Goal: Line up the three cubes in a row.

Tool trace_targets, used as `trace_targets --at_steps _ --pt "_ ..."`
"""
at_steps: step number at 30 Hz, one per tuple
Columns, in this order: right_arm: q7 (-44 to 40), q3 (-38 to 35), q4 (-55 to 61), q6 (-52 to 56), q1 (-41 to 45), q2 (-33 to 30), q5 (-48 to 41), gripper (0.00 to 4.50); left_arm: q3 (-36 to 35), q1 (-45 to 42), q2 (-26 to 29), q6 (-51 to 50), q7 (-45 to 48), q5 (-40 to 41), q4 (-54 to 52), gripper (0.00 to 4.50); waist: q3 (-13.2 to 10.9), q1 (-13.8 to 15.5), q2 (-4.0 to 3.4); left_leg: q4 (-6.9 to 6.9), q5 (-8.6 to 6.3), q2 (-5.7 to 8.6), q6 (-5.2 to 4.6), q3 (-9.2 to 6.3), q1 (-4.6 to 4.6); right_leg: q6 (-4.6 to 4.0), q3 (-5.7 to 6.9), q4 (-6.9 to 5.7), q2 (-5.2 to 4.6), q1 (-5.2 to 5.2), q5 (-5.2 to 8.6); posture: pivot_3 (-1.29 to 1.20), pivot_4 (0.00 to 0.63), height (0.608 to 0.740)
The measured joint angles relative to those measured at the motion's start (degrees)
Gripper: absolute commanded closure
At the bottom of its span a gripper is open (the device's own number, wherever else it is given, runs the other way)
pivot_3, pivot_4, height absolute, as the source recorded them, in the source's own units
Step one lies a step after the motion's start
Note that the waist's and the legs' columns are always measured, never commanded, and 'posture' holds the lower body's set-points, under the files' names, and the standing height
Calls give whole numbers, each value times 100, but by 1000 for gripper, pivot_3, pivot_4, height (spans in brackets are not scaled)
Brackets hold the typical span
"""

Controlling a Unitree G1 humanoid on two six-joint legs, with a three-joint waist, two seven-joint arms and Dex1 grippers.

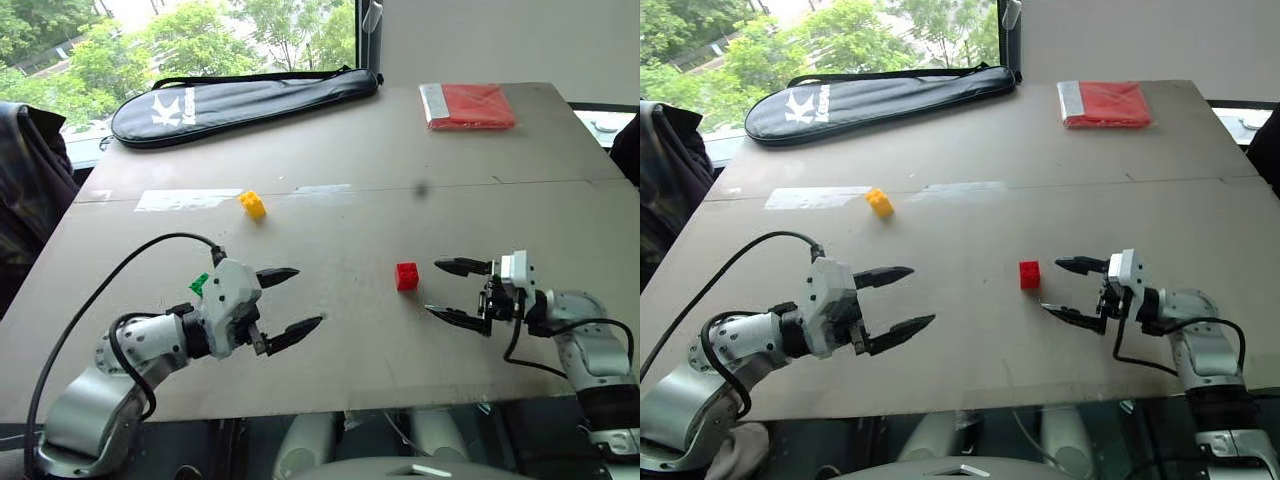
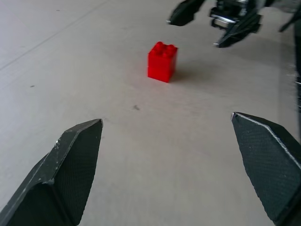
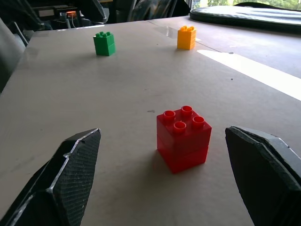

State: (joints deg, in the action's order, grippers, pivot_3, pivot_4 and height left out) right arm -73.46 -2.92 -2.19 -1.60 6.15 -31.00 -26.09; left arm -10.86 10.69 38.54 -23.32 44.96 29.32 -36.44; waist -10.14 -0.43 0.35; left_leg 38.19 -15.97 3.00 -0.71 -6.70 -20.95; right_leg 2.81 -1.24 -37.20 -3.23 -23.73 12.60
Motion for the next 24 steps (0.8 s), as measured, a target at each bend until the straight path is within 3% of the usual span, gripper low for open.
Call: trace_targets --at_steps 5,10,17,24 --pt "-21 -302 355 29 -373 -16 -494 149 -160 600 -743 564 -639 -357 -61 0 -4 -36 4 -2 -6 -4 -5 9 0 1 -12 9 -3 0 -1 0 150 712" --pt "9 -571 678 185 -454 -99 -884 149 -511 1644 -1877 1207 -1637 -916 -76 0 -17 14 28 0 -17 -12 -10 0 -8 1 -5 25 -4 2 0 0 150 712" --pt "10 -561 734 362 -355 -100 -976 149 -1158 1931 -2198 1915 -2283 -1558 630 0 -19 125 29 2 -16 -11 -10 1 -13 1 23 30 -3 2 1 0 150 712" --pt "54 -506 823 460 -259 -100 -979 149 -847 1769 -2494 2058 -2607 -1951 1097 0 -19 129 30 2 -20 -8 -17 -4 -23 4 33 42 -8 1 -1 0 150 712"
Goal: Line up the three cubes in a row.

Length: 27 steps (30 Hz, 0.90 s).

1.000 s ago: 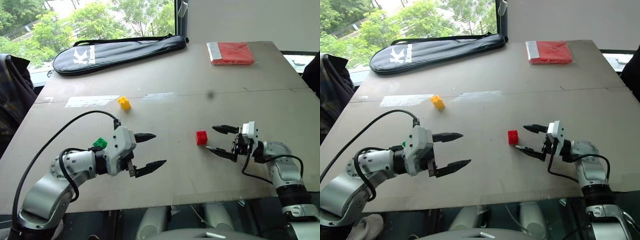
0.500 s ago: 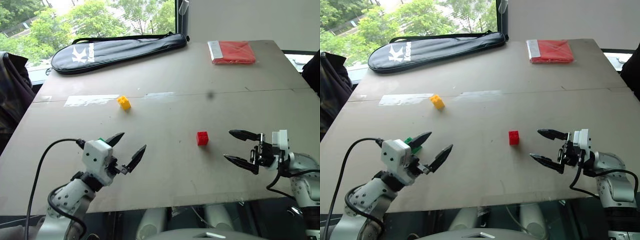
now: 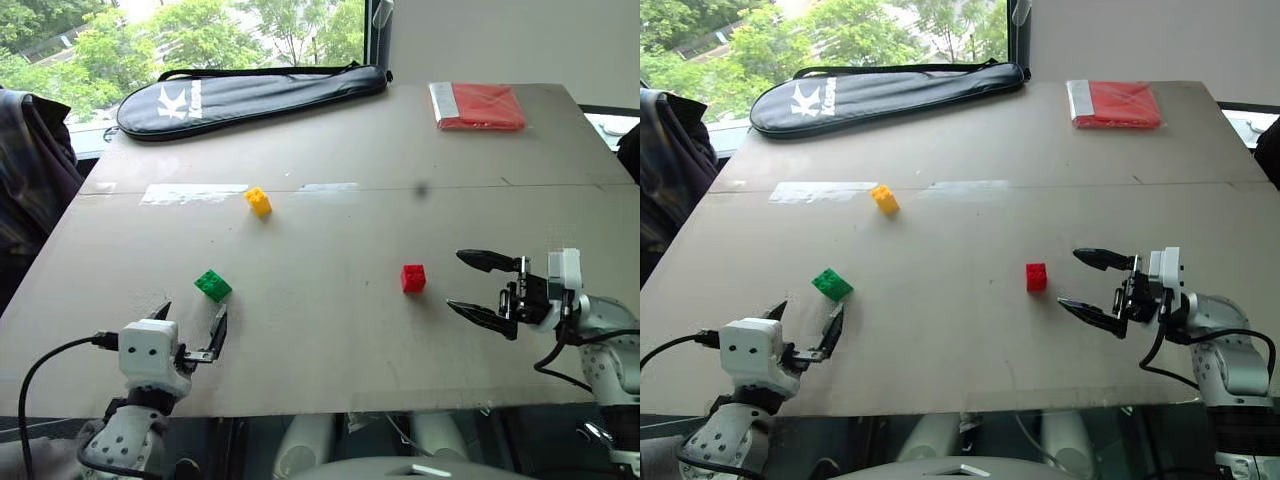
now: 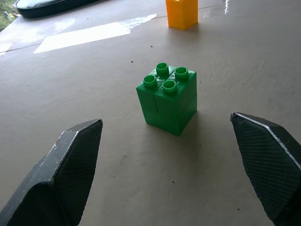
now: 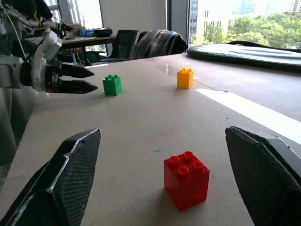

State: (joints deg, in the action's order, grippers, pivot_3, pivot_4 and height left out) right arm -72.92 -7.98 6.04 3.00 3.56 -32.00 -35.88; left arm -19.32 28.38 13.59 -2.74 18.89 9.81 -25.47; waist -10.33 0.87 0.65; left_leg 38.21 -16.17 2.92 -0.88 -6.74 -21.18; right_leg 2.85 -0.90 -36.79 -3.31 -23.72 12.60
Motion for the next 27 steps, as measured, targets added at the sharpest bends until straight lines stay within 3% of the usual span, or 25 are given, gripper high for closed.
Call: trace_targets --at_steps 14,22,27 --pt "164 25 248 73 -102 -5 9 149 73 -1187 769 265 542 -4 1464 0 2 1 -4 -1 -1 0 2 -9 1 18 6 -1 -2 -2 -15 0 150 712" --pt "185 31 425 200 -231 -16 -67 149 66 -1647 1961 770 2228 571 2650 0 5 -23 -11 -2 -1 -1 2 3 6 -6 2 -4 -3 -3 -4 0 150 712" --pt "-63 21 537 441 -306 -172 -399 149 104 -1868 2262 1251 3123 830 3332 0 5 -24 -13 -5 -3 -1 0 6 6 -23 0 -2 -7 -4 -15 0 150 712"
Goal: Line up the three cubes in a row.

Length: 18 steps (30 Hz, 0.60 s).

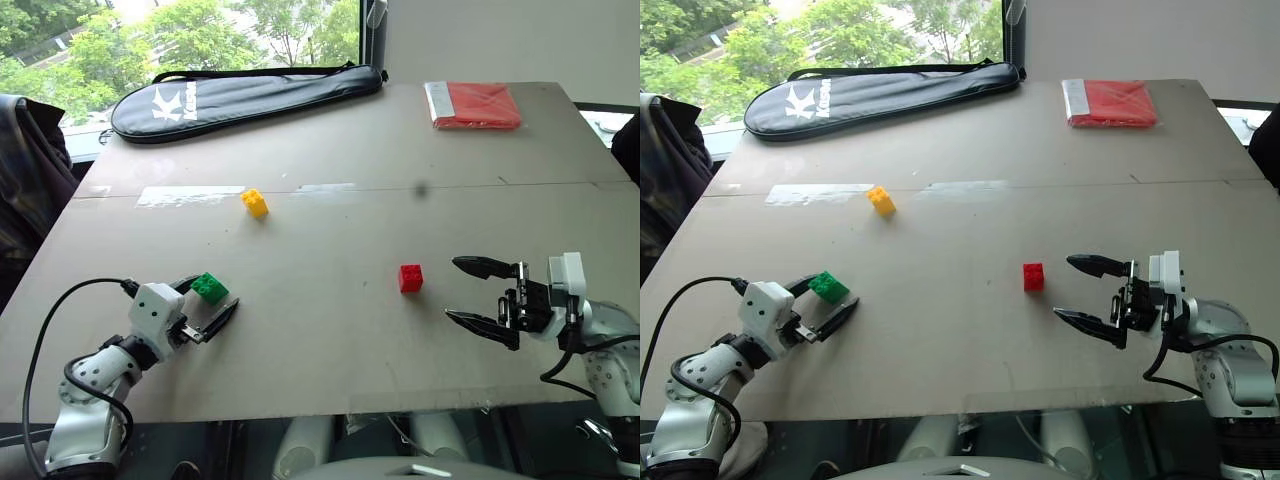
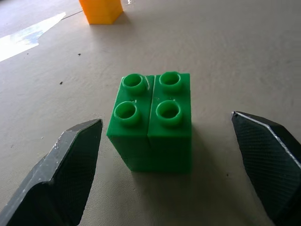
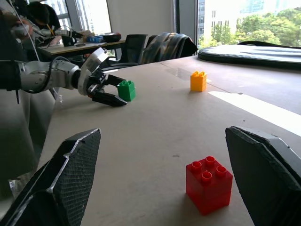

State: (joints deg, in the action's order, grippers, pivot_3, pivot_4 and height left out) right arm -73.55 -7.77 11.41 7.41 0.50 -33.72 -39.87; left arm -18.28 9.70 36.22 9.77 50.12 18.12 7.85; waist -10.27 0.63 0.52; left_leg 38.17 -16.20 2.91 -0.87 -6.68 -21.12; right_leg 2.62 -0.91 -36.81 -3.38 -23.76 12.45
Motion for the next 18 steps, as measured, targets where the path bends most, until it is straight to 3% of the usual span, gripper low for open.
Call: trace_targets --at_steps 9,12,13,14,17,18 --pt "-385 5 110 -25 9 -158 -96 149 247 -650 256 194 860 73 702 0 2 21 -3 1 0 2 0 -2 0 23 2 0 -2 2 -13 0 150 712" --pt "-601 39 109 -277 67 -156 -2 0 363 -769 284 192 1049 69 753 834 2 20 -4 1 0 4 0 -2 0 24 3 0 -4 2 -13 0 150 712" --pt "-651 68 106 -354 78 -156 63 0 435 -795 286 186 1159 92 752 1513 2 20 -4 1 0 4 0 -2 1 24 3 0 -4 2 -13 0 150 712" --pt "-669 80 105 -382 78 -156 82 0 461 -800 286 184 1200 108 752 1706 2 20 -4 1 0 4 0 -3 0 23 4 0 -4 2 -13 0 150 712" --pt "-725 100 91 -464 76 -155 146 0 518 -832 286 161 1293 129 751 3086 2 19 -4 1 0 3 0 -7 1 23 6 -1 -3 2 -13 0 150 712" --pt "-725 104 90 -497 75 -150 153 0 521 -848 293 134 1304 128 751 3186 2 17 -4 1 1 3 0 -8 1 23 6 -1 -3 2 -13 0 150 712"
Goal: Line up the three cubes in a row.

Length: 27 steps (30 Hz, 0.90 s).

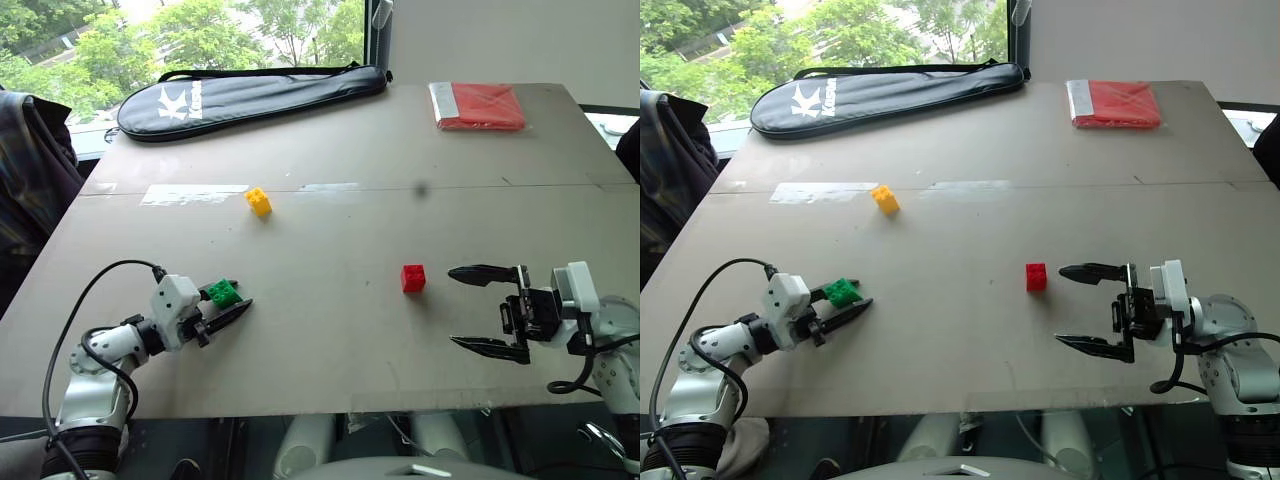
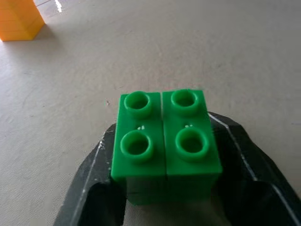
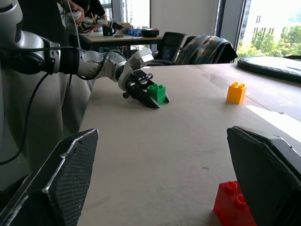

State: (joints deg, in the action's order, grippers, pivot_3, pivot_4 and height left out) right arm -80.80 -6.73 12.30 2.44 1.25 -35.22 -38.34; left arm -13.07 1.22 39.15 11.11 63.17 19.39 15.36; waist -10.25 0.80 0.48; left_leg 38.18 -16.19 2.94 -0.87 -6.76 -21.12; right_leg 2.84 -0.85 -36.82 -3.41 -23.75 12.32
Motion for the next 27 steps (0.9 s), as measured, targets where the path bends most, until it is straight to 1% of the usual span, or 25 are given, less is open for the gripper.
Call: trace_targets --at_steps 6,11,14,17,19,22,27 --pt "19 -4 -7 -50 -29 13 12 0 77 -150 71 -179 105 -10 -5 3152 0 12 0 0 0 0 0 -2 -1 1 1 0 0 0 0 0 150 712" --pt "159 -28 -51 -50 -109 73 12 0 803 -867 31 -587 385 -105 -193 3152 -2 3 4 6 1 5 0 -6 -9 -1 8 0 -1 -1 -2 0 150 712" --pt "245 -96 -153 -68 -166 76 15 0 1296 -1411 -168 -1019 483 -132 -449 3152 -2 16 4 7 1 10 0 -11 -13 -1 13 0 -1 -1 -2 0 150 712" --pt "342 -199 -237 -90 -238 68 23 0 1930 -2005 -555 -1224 524 -345 -634 3152 -3 -18 5 8 1 12 1 -1 -12 3 2 0 0 -2 -5 0 150 712" --pt "387 -323 -285 -141 -336 28 73 0 2224 -2317 -787 -1216 526 -520 -537 3152 -3 -40 5 7 1 9 1 3 -10 3 -2 0 4 -3 -5 0 150 712" --pt "532 -385 -370 -200 -404 11 191 0 2607 -2880 -1149 -1139 592 -789 -118 3152 -3 -40 6 7 1 5 1 5 -9 3 -1 -1 29 -4 -5 0 150 712" --pt "705 -504 -380 -312 -482 29 243 0 2940 -3277 -1325 -957 813 -1075 492 3152 -4 -96 7 8 2 5 0 7 -9 4 -4 -2 29 -3 -5 0 150 712"
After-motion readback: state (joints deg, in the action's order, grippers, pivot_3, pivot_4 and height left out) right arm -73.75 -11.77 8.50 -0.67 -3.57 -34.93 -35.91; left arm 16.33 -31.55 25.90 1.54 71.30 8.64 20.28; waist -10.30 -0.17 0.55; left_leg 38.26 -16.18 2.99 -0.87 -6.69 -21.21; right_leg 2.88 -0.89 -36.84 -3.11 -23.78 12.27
